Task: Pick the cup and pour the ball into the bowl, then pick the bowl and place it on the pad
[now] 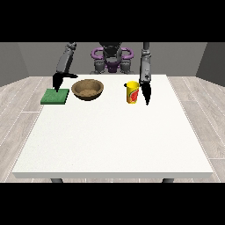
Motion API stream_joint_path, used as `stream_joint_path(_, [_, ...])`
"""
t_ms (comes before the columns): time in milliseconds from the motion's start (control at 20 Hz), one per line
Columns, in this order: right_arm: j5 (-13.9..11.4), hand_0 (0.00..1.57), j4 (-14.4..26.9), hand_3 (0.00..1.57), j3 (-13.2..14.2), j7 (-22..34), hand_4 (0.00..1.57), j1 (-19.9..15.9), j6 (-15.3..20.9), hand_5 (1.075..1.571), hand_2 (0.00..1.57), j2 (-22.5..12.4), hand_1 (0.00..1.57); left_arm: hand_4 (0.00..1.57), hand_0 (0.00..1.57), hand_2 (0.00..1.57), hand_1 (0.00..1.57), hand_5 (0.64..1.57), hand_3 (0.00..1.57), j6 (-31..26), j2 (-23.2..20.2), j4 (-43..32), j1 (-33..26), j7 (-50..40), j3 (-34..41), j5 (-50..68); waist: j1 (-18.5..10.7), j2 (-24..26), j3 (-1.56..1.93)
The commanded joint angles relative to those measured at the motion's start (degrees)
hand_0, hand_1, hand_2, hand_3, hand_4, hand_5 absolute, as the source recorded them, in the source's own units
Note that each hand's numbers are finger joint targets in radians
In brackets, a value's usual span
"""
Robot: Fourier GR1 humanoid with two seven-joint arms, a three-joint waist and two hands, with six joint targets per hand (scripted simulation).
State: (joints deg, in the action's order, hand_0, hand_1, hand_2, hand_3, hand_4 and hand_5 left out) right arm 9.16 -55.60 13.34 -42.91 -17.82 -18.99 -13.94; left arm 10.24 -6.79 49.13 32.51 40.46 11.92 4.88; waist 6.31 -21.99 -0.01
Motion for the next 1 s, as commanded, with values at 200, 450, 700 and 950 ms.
stream_joint_path(200, [0.9, 0.00, 3.8, 0.00, 1.7, -3.7, 0.00, -2.5, -4.0, 1.541, 0.00, -3.6, 0.00, 0.00, 0.00, 0.00, 0.00, 1.458, 0.00, 1.7, -0.1, -6.9, 5.8, 4.3, 2.7, 1.2, 2.2, -3.7, 0.02])
stream_joint_path(450, [1.6, 0.00, -1.3, 0.00, 1.0, -0.5, 0.14, -5.1, -4.2, 1.548, 0.00, -6.3, 0.00, 1.16, 1.37, 1.57, 1.37, 1.533, 1.57, 13.7, -0.5, -5.2, 5.3, 7.1, 4.5, -2.3, 7.2, -8.6, -0.02])
stream_joint_path(700, [4.4, 0.00, -0.4, 0.00, 2.8, 1.2, 0.16, -6.3, -6.6, 1.550, 0.26, -9.4, 0.00, 1.21, 1.37, 1.57, 1.37, 1.531, 1.57, 16.3, -0.8, -1.2, 0.8, 6.0, 3.5, -4.0, 8.3, -8.4, 0.02])
stream_joint_path(950, [2.1, 0.00, 4.2, 0.12, -1.1, 6.1, 0.23, -7.6, -5.7, 1.553, 0.21, -6.8, 0.00, 1.25, 1.39, 1.57, 1.39, 1.530, 1.57, 28.9, -2.4, 1.3, -0.7, -5.0, -4.5, -17.4, 9.9, 2.3, 0.20])
